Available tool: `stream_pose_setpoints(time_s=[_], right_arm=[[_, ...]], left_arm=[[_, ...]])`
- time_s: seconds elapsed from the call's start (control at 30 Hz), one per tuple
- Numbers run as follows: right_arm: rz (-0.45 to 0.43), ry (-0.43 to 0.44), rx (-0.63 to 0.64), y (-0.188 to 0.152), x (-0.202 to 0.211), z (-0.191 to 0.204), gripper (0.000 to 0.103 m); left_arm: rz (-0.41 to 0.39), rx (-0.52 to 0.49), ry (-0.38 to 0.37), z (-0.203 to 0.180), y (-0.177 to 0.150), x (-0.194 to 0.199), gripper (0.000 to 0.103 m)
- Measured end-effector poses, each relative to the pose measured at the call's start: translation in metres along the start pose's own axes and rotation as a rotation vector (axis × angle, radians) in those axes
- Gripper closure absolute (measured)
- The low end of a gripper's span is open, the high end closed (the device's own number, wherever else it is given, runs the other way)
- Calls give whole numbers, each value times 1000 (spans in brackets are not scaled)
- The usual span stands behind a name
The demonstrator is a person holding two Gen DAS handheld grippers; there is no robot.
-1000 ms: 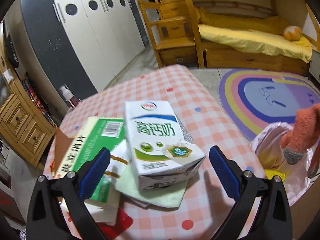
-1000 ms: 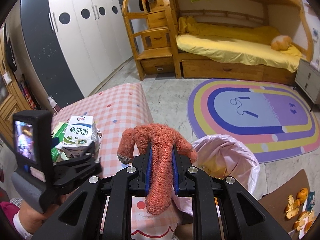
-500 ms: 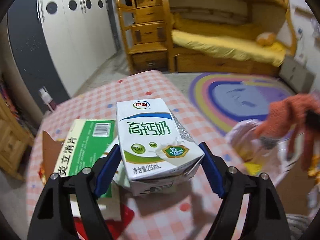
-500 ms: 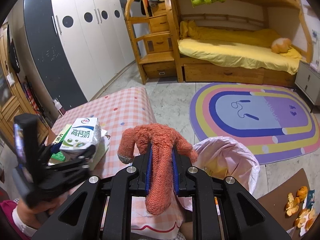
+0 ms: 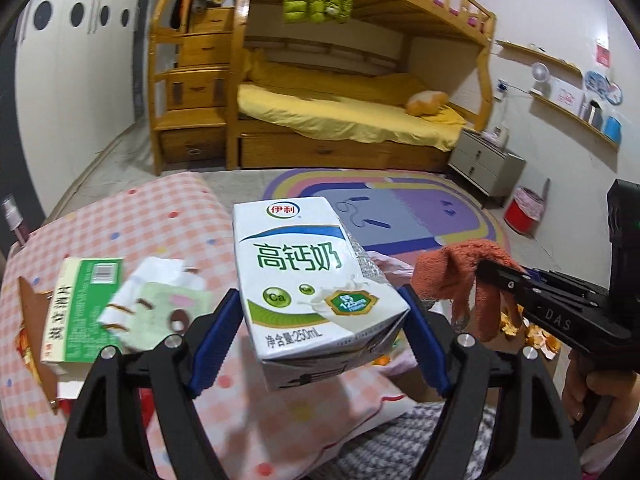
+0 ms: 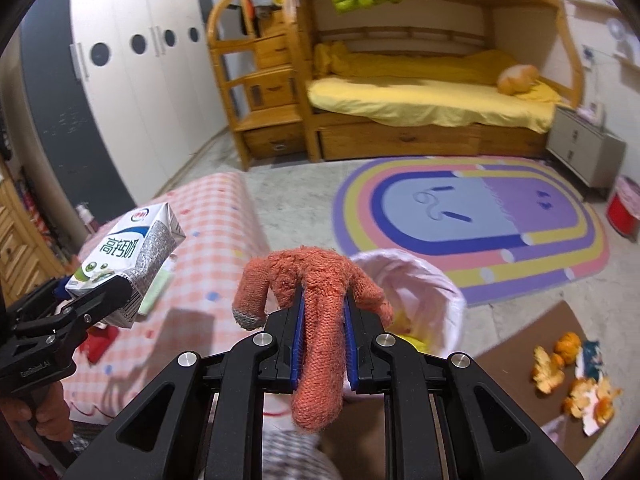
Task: Collect trash
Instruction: 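Drop the milk carton and orange glove into the wastebasket with both grippers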
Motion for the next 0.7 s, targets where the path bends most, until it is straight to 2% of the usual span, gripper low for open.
stream_pose_setpoints(time_s=[0.13, 0.33, 0.57, 0.63, 0.67, 0.7], right_arm=[[23, -53, -24, -6, -13, -25, 86], [63, -86, -50, -6, -45, -45, 86], [96, -87, -69, -3, -83, -54, 85], [105, -85, -69, -3, -93, -52, 82], [113, -79, -69, -3, -100, -51, 77], [123, -74, -69, -3, -106, -51, 62]], left_arm=[[36, -26, -56, -22, 1, -33, 27], [85, -33, -109, -42, 8, -81, 26], [83, -21, -172, -47, 23, -108, 24], [64, 2, -187, -42, 28, -108, 15], [47, 9, -187, -39, 30, -105, 12], [35, 10, -182, -36, 32, -102, 10]])
Point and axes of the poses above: each gripper's, at about its wrist camera, not at the fingertips, and x roughly against the way its jaws point, z to its left, y to its top, the point moved 9 cm from there along -x, roughly the way its jaws point, and after that the axes turned 14 degrees about -y, right-handed, at the moved point
